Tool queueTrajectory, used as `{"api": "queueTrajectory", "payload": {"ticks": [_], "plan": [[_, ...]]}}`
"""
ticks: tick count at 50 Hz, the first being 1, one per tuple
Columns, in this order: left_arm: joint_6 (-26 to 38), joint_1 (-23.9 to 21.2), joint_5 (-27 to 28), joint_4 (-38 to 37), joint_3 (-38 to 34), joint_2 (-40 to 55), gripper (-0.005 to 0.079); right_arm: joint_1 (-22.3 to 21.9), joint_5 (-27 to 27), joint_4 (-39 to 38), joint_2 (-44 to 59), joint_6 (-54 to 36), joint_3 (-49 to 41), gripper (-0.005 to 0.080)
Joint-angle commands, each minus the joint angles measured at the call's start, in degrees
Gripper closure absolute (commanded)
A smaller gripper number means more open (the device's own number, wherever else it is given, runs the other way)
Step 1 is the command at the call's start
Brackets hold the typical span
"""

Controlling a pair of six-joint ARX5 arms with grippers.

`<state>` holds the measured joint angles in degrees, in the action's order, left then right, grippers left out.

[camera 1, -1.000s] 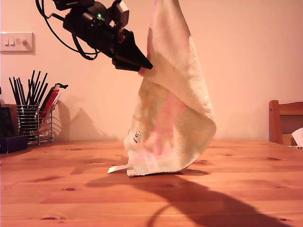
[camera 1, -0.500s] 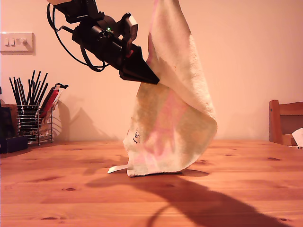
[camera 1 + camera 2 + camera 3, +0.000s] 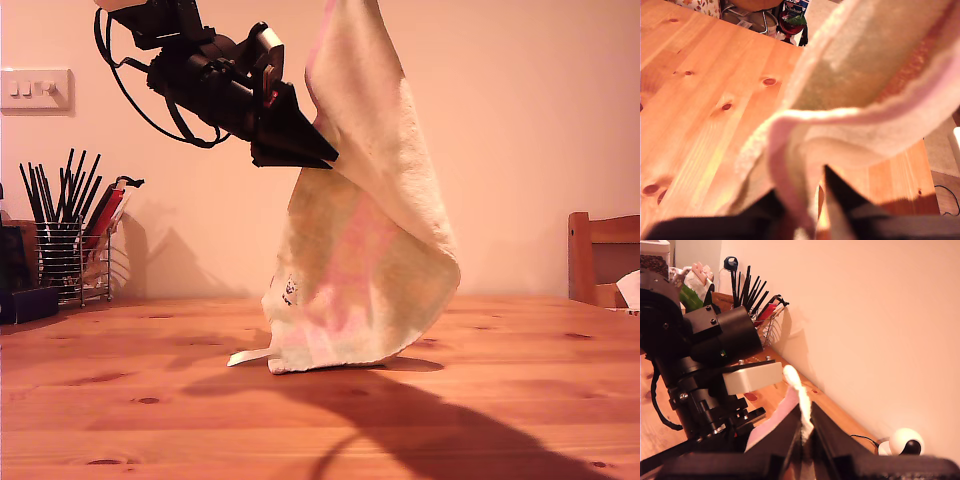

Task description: Fold the tea towel in front of you. After folding it, place it to the right side.

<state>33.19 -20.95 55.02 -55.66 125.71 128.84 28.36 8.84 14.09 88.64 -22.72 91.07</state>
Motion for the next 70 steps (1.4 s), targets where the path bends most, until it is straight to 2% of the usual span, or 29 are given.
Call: {"api": "queueTrajectory", "payload": {"ticks": [1, 15, 20, 30, 40, 54, 62, 70], "plan": [[-0.2, 0.3, 0.4, 0.3, -0.6, 1.2, 0.0762, 0.0, 0.2, -0.5, -0.1, 0.1, -0.2, 0.0763], [-0.9, 0.6, 1.7, 0.3, -0.5, 1.2, 0.0764, 0.0, 0.0, -0.5, -0.1, 0.0, -0.2, 0.0763], [-3.3, 1.2, 0.7, -0.6, 0.1, 1.2, 0.0764, 0.0, -0.4, -0.5, -0.1, -0.3, -0.2, 0.0763], [-4.8, 2.5, -8.4, -4.4, 1.7, -0.7, 0.0764, -1.2, -1.6, 0.4, -0.1, -1.7, -0.2, 0.0763], [-6.8, 2.7, -18.2, -4.1, 2.1, -5.2, 0.0764, -3.8, -1.7, 0.5, 0.0, -1.7, -0.2, 0.0763], [-8.9, 2.2, -24.7, 0.2, 2.2, -10.4, 0.0764, -4.9, -1.7, -0.2, 1.5, -1.7, -0.2, 0.0763], [-9.3, 2.2, -28.2, 3.4, 2.3, -12.5, 0.0764, -4.9, -1.7, -4.8, 5.3, -1.7, -0.2, 0.0763], [-9.2, 2.2, -33.9, 6.7, 2.3, -12.7, 0.0764, -4.9, -1.9, -16.6, 8.7, -1.7, -0.2, 0.0763]]}}
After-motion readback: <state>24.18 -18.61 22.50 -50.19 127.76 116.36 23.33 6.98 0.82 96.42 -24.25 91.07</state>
